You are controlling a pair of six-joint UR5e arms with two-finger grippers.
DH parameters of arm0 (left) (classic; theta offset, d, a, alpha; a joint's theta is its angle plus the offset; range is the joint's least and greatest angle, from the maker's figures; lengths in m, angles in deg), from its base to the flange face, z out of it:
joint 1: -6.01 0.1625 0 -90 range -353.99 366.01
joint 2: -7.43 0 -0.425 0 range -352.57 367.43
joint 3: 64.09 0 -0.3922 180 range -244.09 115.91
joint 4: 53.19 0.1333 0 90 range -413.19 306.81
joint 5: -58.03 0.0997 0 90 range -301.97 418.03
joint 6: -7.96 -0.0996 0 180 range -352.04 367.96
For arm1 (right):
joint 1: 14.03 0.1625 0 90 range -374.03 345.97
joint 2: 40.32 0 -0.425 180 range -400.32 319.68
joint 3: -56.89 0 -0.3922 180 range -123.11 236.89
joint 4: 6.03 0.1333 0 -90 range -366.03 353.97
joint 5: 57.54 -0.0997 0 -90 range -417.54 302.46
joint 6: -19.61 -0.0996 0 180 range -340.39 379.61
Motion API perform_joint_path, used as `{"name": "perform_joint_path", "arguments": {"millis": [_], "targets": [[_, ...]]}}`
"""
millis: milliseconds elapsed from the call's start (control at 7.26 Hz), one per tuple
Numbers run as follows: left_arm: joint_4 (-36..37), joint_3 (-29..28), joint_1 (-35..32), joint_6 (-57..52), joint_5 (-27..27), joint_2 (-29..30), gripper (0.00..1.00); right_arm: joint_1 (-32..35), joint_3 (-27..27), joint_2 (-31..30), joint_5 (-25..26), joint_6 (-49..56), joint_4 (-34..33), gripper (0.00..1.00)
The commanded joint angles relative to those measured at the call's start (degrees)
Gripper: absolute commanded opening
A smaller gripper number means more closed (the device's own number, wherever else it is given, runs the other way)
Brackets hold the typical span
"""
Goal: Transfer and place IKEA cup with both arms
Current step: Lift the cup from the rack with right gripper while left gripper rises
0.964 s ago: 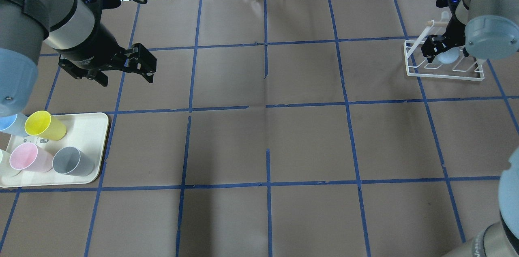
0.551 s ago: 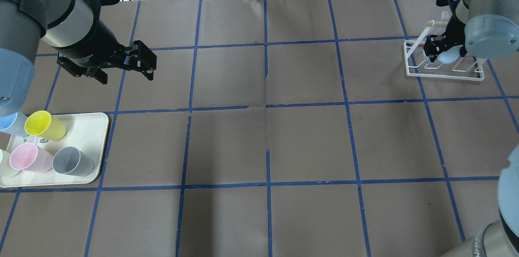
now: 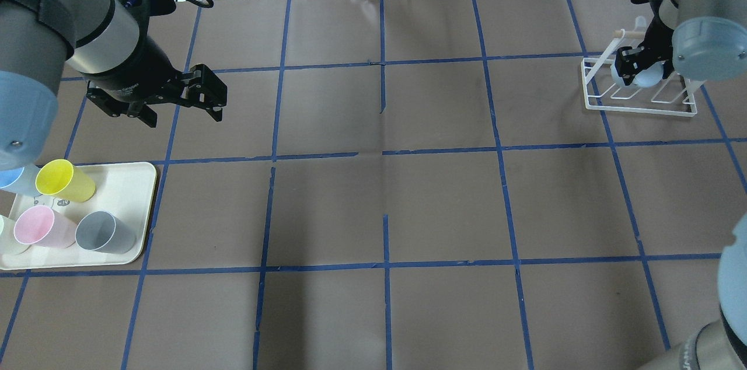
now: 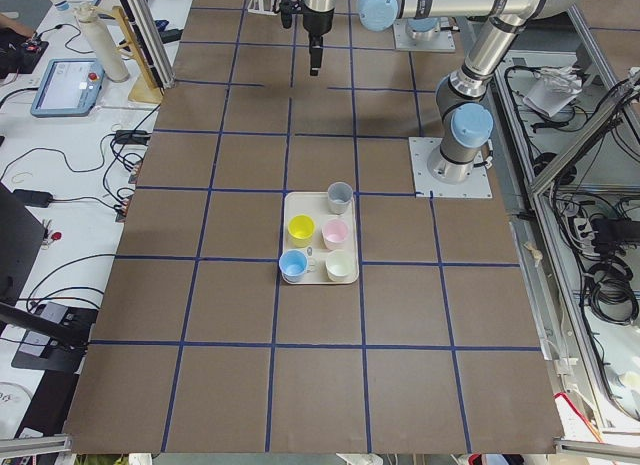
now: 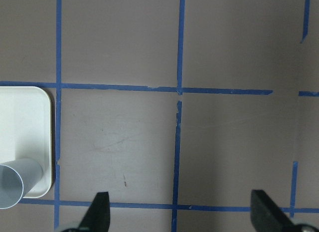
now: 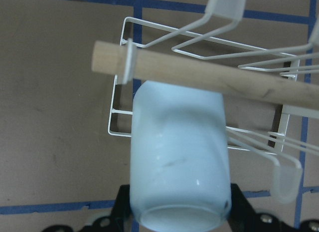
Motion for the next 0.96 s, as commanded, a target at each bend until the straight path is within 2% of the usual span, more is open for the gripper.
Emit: {"name": "perform_joint_path", "arguments": {"millis": [0, 275, 413, 551, 688, 826], "targets": [[0.0, -0.8, 0.2, -0.1, -4.0, -0.1, 1.00, 0.0, 3.0, -5.7, -0.5, 0.3, 7.5, 0.50], [-1.3, -0.9, -0.1, -0.4, -10.5, -0.3, 1.00, 0.3, 5.3, -13.5, -0.5, 0.3, 18.1, 0.51], [-2.6, -1.1, 0.2, -0.6, -19.3, -0.5, 1.00, 1.6, 5.2, -17.0, -0.5, -0.2, 21.5, 0.53], [-3.7, -1.1, 0.2, -0.9, -24.5, -1.0, 1.00, 2.9, 5.3, -19.4, -0.6, -0.2, 25.2, 0.53], [-4.5, -1.0, 0.4, -0.8, -34.3, -1.0, 1.00, 3.0, 5.4, -20.4, -2.6, -0.1, 29.5, 0.53], [-6.8, -0.9, 1.9, -0.8, -41.9, -0.8, 1.00, 2.8, 5.5, -20.5, -7.3, 0.3, 34.2, 0.53]]}}
